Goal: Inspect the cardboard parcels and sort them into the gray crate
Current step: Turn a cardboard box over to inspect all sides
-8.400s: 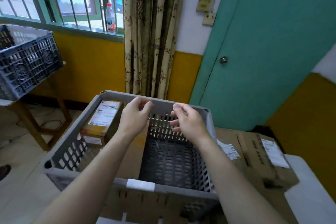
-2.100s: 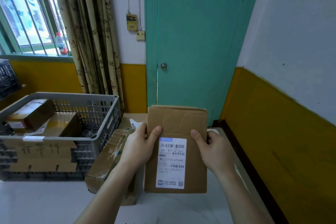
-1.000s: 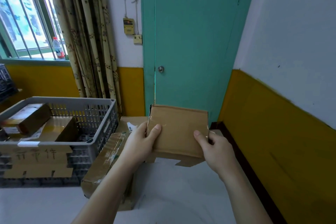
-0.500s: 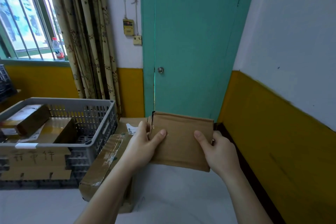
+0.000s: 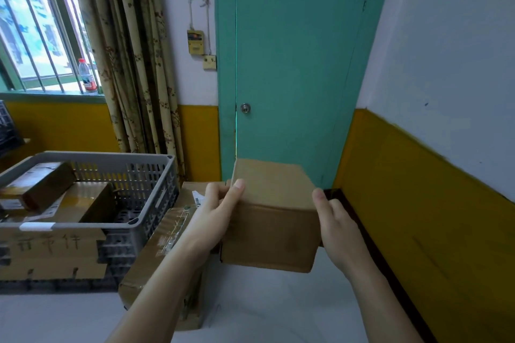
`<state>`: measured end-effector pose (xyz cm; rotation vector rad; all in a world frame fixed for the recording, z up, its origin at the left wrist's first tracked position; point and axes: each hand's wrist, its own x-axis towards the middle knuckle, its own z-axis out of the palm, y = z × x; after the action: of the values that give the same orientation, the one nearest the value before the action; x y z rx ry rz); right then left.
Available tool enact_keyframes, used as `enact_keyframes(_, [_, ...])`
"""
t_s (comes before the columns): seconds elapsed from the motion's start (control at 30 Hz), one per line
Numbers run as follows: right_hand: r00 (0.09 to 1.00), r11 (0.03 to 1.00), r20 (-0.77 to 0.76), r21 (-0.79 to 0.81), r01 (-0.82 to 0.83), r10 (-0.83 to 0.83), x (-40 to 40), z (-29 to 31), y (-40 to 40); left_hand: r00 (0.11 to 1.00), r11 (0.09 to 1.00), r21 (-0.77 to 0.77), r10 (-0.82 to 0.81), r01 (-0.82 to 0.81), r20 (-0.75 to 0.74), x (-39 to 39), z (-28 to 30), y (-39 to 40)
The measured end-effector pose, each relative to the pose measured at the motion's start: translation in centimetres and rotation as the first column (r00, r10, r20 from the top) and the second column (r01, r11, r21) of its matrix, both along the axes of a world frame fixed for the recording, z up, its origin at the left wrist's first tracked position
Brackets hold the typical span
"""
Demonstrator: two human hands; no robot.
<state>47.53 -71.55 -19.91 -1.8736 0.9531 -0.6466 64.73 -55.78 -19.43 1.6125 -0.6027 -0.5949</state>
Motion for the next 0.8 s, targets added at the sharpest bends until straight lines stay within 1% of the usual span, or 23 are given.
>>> enact_keyframes(0.07, [0.999, 0.999, -0.033, -0.007, 0.036, -0.036, 0.2, 0.0, -0.1, 0.996, 0.995, 0.052, 0.087, -0.089, 0.036, -0.2, 0.0, -0.5])
enact_keyframes(0.1, [0.999, 0.999, -0.03, -0.006, 0.044, -0.044, 0.3, 0.0, -0.2, 0.995, 0.994, 0.044, 0.099, -0.1, 0.034, -0.2, -0.1, -0.6])
enact_keyframes(0.2, [1.0, 0.998, -0.018, 0.06, 0.015, -0.014, 0.3, -0.2, -0.5, 0.999, 0.998, -0.03, 0.05, -0.05, -0.011, 0.1, -0.5, -0.5])
enact_keyframes(0.23, [1.0, 0.997, -0.021, 0.082, -0.006, 0.008, 0.4, -0.2, -0.5, 0.999, 0.999, -0.036, 0.033, -0.033, -0.002, 0.2, -0.7, -0.5])
enact_keyframes(0.37, [0.996, 0.993, -0.028, 0.083, -0.082, 0.085, 0.4, -0.6, -0.4, 0.992, 0.999, 0.049, 0.014, -0.02, 0.122, 0.8, -1.2, -0.5])
enact_keyframes(0.47, [0.995, 0.995, -0.017, 0.036, -0.098, 0.099, 0.4, -0.6, -0.4, 0.993, 0.998, 0.062, 0.015, -0.022, 0.117, 1.1, -1.2, -0.5])
enact_keyframes(0.5, [0.996, 0.996, -0.017, -0.003, -0.089, 0.089, 0.5, -0.5, -0.4, 0.99, 0.997, 0.068, 0.033, -0.043, 0.139, 1.0, -1.2, -0.6])
enact_keyframes(0.57, [0.997, 0.994, -0.028, -0.081, -0.071, 0.069, 0.6, -0.4, -0.4, 0.96, 0.986, 0.11, 0.089, -0.122, 0.266, 0.9, -1.2, -1.0])
enact_keyframes(0.63, [0.997, 0.992, -0.025, -0.099, -0.079, 0.077, 0.7, -0.6, -0.4, 0.918, 0.974, 0.125, 0.132, -0.191, 0.374, 0.7, -1.3, -1.3])
enact_keyframes(0.7, [0.996, 0.993, -0.007, -0.078, -0.085, 0.084, 0.7, -1.0, -0.6, 0.911, 0.975, 0.081, 0.161, -0.206, 0.38, 0.8, -1.4, -1.5])
enact_keyframes(0.8, [0.998, 0.998, 0.027, 0.003, -0.055, 0.055, 0.8, -1.0, -0.8, 0.936, 0.985, 0.021, 0.158, -0.173, 0.314, 1.1, -1.6, -1.3])
